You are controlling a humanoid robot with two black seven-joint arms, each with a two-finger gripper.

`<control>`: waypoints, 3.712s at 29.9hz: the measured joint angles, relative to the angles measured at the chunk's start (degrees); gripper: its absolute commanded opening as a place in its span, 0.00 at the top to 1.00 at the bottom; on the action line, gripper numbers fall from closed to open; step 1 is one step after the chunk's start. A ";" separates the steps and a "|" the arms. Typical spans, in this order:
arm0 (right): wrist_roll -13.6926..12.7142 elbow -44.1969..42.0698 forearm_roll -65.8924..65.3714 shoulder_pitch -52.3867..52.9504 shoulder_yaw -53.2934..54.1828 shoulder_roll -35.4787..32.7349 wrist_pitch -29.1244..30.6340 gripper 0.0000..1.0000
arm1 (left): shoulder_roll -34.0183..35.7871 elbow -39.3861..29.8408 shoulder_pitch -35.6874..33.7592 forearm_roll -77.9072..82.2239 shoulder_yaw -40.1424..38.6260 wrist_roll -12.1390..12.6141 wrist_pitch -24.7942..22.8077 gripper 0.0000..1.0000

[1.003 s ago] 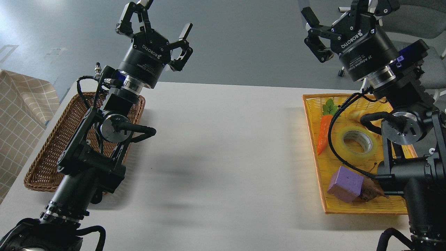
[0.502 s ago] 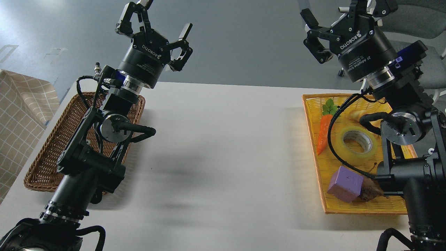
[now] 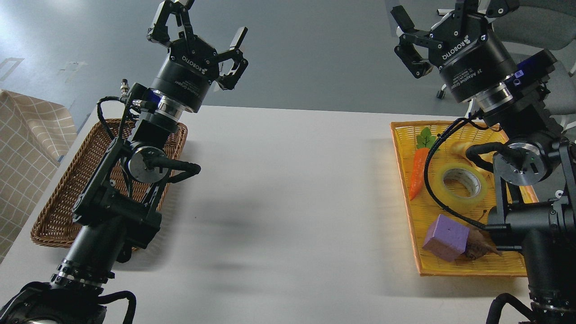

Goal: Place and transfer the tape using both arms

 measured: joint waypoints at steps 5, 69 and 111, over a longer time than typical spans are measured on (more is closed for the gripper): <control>-0.01 -0.13 0.00 0.43 -0.03 0.00 0.32 0.00 | 0.00 0.00 0.00 0.00 0.00 0.00 0.00 0.02; 0.59 -0.70 0.15 -0.80 1.13 0.00 -1.07 0.00 | -1.28 -2.38 1.14 0.01 1.16 -2.71 -0.94 0.02; 7.90 7.02 -18.12 -11.89 6.69 -23.27 -7.39 0.00 | 0.20 -4.76 3.17 0.70 1.17 -2.18 0.67 0.02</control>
